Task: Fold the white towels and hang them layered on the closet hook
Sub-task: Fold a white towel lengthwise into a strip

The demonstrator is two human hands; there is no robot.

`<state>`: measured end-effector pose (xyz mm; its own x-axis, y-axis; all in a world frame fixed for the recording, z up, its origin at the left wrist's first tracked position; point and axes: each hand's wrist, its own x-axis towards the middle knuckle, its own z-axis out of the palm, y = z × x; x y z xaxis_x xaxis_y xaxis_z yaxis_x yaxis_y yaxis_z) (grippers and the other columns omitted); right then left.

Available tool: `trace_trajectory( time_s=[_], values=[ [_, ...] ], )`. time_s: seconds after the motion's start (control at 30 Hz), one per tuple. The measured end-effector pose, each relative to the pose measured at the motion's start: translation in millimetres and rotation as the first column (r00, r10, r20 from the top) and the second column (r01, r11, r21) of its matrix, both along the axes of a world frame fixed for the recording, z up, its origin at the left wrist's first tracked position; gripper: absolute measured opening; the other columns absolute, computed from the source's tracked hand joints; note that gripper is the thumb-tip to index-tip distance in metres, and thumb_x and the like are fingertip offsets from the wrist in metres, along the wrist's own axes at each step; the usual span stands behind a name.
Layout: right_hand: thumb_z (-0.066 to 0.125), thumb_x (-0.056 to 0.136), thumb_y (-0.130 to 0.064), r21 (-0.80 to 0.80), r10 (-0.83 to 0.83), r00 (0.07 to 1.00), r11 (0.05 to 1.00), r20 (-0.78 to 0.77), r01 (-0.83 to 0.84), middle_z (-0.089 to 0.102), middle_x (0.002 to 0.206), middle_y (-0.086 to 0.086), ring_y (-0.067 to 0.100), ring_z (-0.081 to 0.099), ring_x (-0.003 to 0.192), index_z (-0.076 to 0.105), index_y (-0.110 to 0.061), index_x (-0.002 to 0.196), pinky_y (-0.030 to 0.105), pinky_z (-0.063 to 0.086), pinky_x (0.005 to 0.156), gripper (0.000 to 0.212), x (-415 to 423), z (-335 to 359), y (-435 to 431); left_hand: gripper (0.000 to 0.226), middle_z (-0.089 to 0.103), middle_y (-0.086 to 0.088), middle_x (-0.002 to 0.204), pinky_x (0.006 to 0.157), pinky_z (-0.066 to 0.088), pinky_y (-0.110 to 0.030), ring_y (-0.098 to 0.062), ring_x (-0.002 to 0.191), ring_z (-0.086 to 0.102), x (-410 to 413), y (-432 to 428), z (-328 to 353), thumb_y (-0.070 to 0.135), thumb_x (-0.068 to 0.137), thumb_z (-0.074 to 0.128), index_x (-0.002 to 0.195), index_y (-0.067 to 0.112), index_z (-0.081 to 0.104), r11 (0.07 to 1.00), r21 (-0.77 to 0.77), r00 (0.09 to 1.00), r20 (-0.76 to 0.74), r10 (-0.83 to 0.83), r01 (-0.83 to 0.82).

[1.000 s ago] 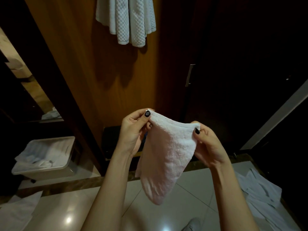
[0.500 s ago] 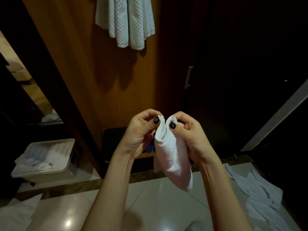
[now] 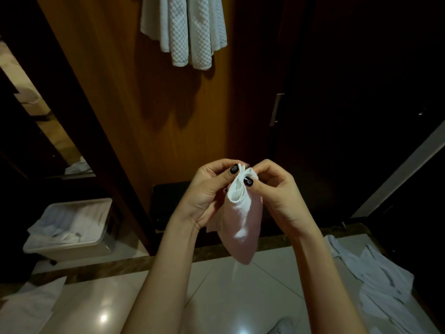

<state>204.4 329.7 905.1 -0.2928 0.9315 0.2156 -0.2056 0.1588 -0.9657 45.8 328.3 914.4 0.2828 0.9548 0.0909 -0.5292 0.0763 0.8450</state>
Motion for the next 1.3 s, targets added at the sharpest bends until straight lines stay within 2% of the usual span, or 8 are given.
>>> trace_trajectory(
  time_s=[0.23,0.37,0.53,0.8,0.93,1.07,1.23,1.3],
  values=[
    [0.073,0.079,-0.014,0.056,-0.014,1.0,0.998,-0.015,0.015,0.07,0.09,-0.003,0.011,0.067,0.089,0.068,-0.014,0.08,0.021,0.053,0.078,0.005,-4,0,0,0.017,0.075,-0.006,0.098,0.073,0.056,-0.022,-0.015,0.092,0.071,-6,-1,-3,0.025,0.083,0.068,0.091,0.015,0.079,1.0,0.014,0.992,-0.125,0.019,-0.018],
    [0.074,0.083,-0.017,0.091,-0.161,0.98,0.984,0.113,0.151,0.068,0.082,0.002,0.012,0.065,0.082,0.064,-0.009,0.079,0.022,0.053,0.072,0.013,-5,-3,3,0.034,0.073,-0.006,0.11,0.082,0.056,-0.024,-0.017,0.107,0.068,-17,-2,-2,0.042,0.09,0.057,0.105,0.02,0.077,0.996,0.06,0.968,-0.239,0.074,-0.061],
    [0.072,0.087,-0.017,0.135,-0.28,0.941,0.957,0.191,0.258,0.064,0.075,0.003,0.01,0.061,0.073,0.062,-0.01,0.075,0.019,0.051,0.065,0.017,-5,-7,7,0.04,0.071,0.001,0.118,0.09,0.053,-0.024,-0.015,0.116,0.063,-18,-2,-5,0.034,0.077,0.079,0.115,0.024,0.072,0.976,0.207,0.91,-0.386,0.148,-0.071],
    [0.069,0.089,-0.02,0.163,-0.385,0.914,0.917,0.127,0.363,0.068,0.078,0.001,0.008,0.066,0.075,0.067,-0.01,0.08,0.018,0.053,0.066,0.013,-7,-6,0,0.023,0.074,-0.004,0.106,0.077,0.055,-0.021,-0.018,0.102,0.07,-3,3,-16,0.014,0.086,0.069,0.104,0.026,0.076,0.943,0.238,0.928,-0.235,0.29,-0.234],
    [0.07,0.088,-0.024,0.262,-0.462,0.843,0.88,0.275,0.396,0.062,0.088,-0.004,0.008,0.061,0.081,0.063,-0.018,0.087,0.019,0.051,0.072,0.009,-5,-14,-1,0.021,0.075,-0.007,0.1,0.074,0.056,-0.022,-0.018,0.096,0.071,2,19,-7,0.008,0.088,0.066,0.099,0.022,0.076,0.926,0.232,0.927,-0.165,0.338,-0.297],
    [0.07,0.087,-0.031,0.285,-0.419,0.781,0.905,0.464,0.316,0.055,0.095,-0.006,0.005,0.056,0.088,0.063,-0.019,0.088,0.019,0.047,0.076,0.014,-2,-20,1,0.017,0.076,-0.006,0.097,0.075,0.056,-0.025,-0.018,0.095,0.071,-2,41,12,0.009,0.087,0.067,0.099,0.017,0.074,0.925,0.251,0.931,-0.154,0.331,-0.287],
    [0.066,0.091,-0.035,0.314,-0.344,0.824,0.925,0.45,0.214,0.055,0.1,-0.008,0.002,0.055,0.09,0.066,-0.026,0.095,0.014,0.045,0.075,0.009,-1,1,19,0.017,0.076,-0.004,0.095,0.074,0.055,-0.022,-0.014,0.092,0.07,-11,79,47,0.005,0.09,0.064,0.097,0.016,0.075,0.925,0.279,0.944,-0.132,0.301,-0.256],
    [0.059,0.094,-0.04,0.322,-0.316,0.821,0.931,0.477,0.171,0.058,0.093,-0.002,0.008,0.055,0.087,0.068,-0.018,0.089,0.026,0.046,0.078,0.025,-2,11,31,0.018,0.076,-0.004,0.094,0.073,0.055,-0.022,-0.013,0.09,0.07,-15,95,64,0.005,0.09,0.063,0.096,0.016,0.076,0.924,0.296,0.953,-0.11,0.283,-0.241]
  ],
)
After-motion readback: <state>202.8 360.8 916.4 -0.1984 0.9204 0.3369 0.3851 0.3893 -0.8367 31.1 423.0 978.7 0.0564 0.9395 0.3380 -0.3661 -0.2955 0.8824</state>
